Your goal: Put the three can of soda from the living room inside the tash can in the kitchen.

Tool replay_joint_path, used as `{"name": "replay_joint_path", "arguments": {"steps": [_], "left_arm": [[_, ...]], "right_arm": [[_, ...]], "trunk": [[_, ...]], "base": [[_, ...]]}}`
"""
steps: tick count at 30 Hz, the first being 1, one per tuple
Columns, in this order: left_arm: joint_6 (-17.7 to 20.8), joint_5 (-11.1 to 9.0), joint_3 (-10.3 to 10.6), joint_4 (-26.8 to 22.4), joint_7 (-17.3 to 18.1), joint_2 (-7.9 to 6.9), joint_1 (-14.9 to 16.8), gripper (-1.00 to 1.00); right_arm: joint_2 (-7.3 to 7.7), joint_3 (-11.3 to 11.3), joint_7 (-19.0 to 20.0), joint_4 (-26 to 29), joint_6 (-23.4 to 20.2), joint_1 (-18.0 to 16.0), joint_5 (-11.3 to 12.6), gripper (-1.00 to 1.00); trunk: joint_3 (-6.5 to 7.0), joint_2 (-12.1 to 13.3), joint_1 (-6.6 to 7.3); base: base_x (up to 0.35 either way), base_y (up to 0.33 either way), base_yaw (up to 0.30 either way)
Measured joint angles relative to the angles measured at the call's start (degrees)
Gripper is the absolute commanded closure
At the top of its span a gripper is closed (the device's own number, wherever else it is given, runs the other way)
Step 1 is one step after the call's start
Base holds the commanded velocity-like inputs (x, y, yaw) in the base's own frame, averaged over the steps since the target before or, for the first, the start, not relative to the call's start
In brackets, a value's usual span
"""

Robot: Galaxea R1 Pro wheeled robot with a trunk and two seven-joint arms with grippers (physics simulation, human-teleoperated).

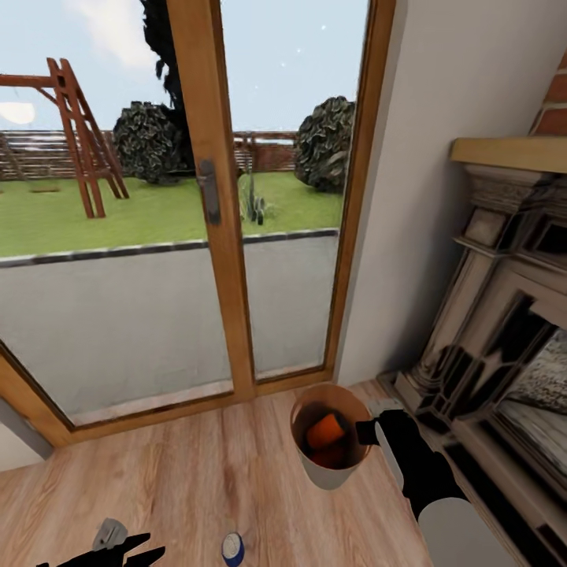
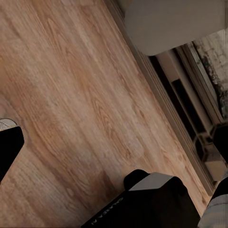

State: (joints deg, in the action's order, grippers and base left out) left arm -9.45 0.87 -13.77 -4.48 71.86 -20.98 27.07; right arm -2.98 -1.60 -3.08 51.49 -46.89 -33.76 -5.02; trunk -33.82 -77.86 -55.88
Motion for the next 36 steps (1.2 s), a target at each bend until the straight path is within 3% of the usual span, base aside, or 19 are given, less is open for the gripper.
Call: {"name": "replay_joint_path", "arguments": {"steps": [6,8,9,11,12,14,15,17,18,21,25,36], "left_arm": [[-0.1,-0.1,-0.5,-0.2,-0.3,0.61,0.0,-1.00],[-0.1,-0.1,-1.0,-0.4,-2.1,1.37,0.0,-1.00],[-0.1,-0.1,-1.6,-1.6,-9.7,3.65,0.0,-1.00],[-0.1,-0.1,-1.9,-3.7,-18.2,5.93,0.0,-1.00],[-0.1,0.0,-2.0,-6.0,-27.3,8.28,0.0,-1.00],[-0.2,0.1,-2.0,-8.0,-36.7,11.06,0.0,-1.00],[-0.2,0.2,-1.7,-9.4,-44.5,13.56,0.0,-1.00],[-0.2,0.3,-1.0,-11.0,-52.7,16.95,0.0,-1.00],[-0.2,0.3,-0.8,-11.4,-54.6,17.92,0.0,-1.00],[-0.3,0.3,0.6,-13.1,-58.6,20.17,0.0,-1.00],[-0.3,0.4,1.5,-14.2,-60.6,21.20,0.0,-1.00],[-0.4,0.4,1.8,-15.0,-61.7,21.68,0.0,-1.00]], "right_arm": [[0.00,0.0,0.0,0.0,0.0,0.0,0.0,1.00],[0.00,0.0,0.0,0.0,0.0,0.0,0.2,1.00],[0.00,0.0,0.0,0.0,0.0,0.0,0.1,1.00],[0.00,0.0,0.0,0.0,0.0,0.0,0.0,1.00],[0.00,0.0,0.0,0.0,0.0,0.0,0.0,1.00],[0.00,0.0,0.0,0.0,0.0,0.0,0.0,1.00],[0.00,0.0,0.0,0.0,0.0,0.0,0.1,1.00],[0.00,0.0,0.0,0.0,0.1,0.0,0.1,1.00],[0.00,0.0,0.0,0.0,0.1,0.0,0.0,1.00],[0.00,0.0,0.0,-0.1,0.1,0.0,0.0,1.00],[0.00,0.0,0.0,-0.1,0.1,0.0,0.0,1.00],[0.00,0.1,0.0,-0.3,0.2,0.0,0.0,1.00]], "trunk": [[0.00,0.0,0.00],[0.00,0.0,0.00],[0.00,0.0,0.00],[0.00,0.0,0.00],[0.01,0.0,0.00],[0.00,0.0,0.00],[0.00,0.0,0.00],[0.00,0.0,0.00],[0.00,0.0,0.00],[0.00,0.0,0.00],[0.00,0.0,0.00],[0.00,0.0,0.00]], "base": [[0.102,0.000,0.000],[0.023,0.000,0.000],[0.012,0.000,0.000],[0.008,0.000,0.000],[0.005,0.000,0.000],[0.003,0.000,0.000],[0.002,0.000,0.000],[0.001,0.000,0.000],[0.000,0.000,0.000],[0.000,0.000,0.000],[0.000,0.000,0.000],[0.000,0.000,0.000]]}}
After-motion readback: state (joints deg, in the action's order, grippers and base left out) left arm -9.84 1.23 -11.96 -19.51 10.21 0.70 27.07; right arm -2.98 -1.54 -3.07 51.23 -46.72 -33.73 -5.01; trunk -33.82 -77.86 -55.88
